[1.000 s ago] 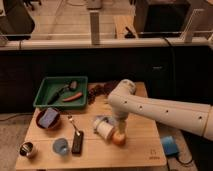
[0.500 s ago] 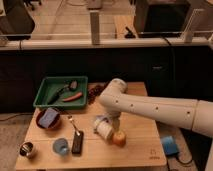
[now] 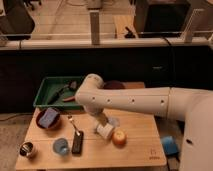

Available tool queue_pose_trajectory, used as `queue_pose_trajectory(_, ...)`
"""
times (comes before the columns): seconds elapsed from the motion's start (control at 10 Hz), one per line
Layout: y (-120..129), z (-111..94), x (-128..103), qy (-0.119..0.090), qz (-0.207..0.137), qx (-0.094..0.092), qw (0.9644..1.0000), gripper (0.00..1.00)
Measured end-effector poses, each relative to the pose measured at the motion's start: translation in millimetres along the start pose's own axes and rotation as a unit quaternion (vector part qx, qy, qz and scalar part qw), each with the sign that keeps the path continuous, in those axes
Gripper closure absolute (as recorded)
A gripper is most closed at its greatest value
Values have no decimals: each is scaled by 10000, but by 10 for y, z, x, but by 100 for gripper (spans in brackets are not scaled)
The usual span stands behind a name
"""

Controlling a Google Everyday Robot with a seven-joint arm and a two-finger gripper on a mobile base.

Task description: Place fork in plastic cup

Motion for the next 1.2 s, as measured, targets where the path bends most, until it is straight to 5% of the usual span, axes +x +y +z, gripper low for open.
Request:
queue_pose_trajectory(0.1,-100,-23,-134,57,-719,-89,9974,20)
queue_pose_trajectory(0.3,-233,-10,-329,60,-1775,-246,9838,20)
queue_pose_trajectory(0.5,-364,53,-540,-111,-3018,-234,9530,20)
queue_pose_trajectory(0.6,-440,84,-640,-241,-3463,-163,9377,20)
queue_pose_trajectory(0.8,-569,143,-849,-511,-4060,4,9125,20)
queue_pose_trajectory(1.1,-778,260,-1135,-673,-4400,133,8954,20)
queue_pose_trajectory(1.2,-807,285,-1163,-612,-4472,154,8922,20)
